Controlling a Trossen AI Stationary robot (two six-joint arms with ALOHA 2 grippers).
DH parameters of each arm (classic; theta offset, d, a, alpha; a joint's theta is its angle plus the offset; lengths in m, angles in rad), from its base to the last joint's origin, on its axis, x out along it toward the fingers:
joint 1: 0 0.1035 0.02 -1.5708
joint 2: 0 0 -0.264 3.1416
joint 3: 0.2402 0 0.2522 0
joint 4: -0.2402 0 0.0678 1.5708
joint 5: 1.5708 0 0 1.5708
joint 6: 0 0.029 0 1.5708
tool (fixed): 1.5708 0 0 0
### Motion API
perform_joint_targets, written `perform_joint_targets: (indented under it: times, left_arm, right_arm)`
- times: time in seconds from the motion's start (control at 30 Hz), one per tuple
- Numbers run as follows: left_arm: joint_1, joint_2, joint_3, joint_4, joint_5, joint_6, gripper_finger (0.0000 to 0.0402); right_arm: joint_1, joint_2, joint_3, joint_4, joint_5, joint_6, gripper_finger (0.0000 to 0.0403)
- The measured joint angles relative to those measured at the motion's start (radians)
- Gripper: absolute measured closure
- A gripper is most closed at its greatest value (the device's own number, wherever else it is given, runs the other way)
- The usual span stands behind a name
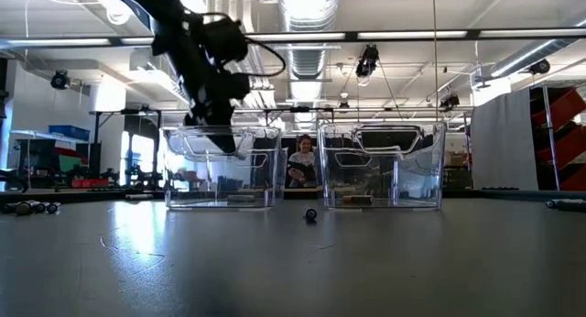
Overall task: Sort batteries
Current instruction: Put the white battery into the left transparent bin
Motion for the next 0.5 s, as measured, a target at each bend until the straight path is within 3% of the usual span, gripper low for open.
perform_joint_targets:
  times: [0.23,0.5]
  left_arm:
    - [-0.008,0.09,0.02,0.027,-0.022,0.164,0.0387]
    - [-0.036,0.15,0.045,0.029,-0.027,0.178,0.0387]
  right_arm:
    - [0.0,-0.038,-0.002,-0.081,0.023,0.166,0.0184]
    - [-0.001,-0.046,-0.002,-0.086,0.053,0.199,0.0184]
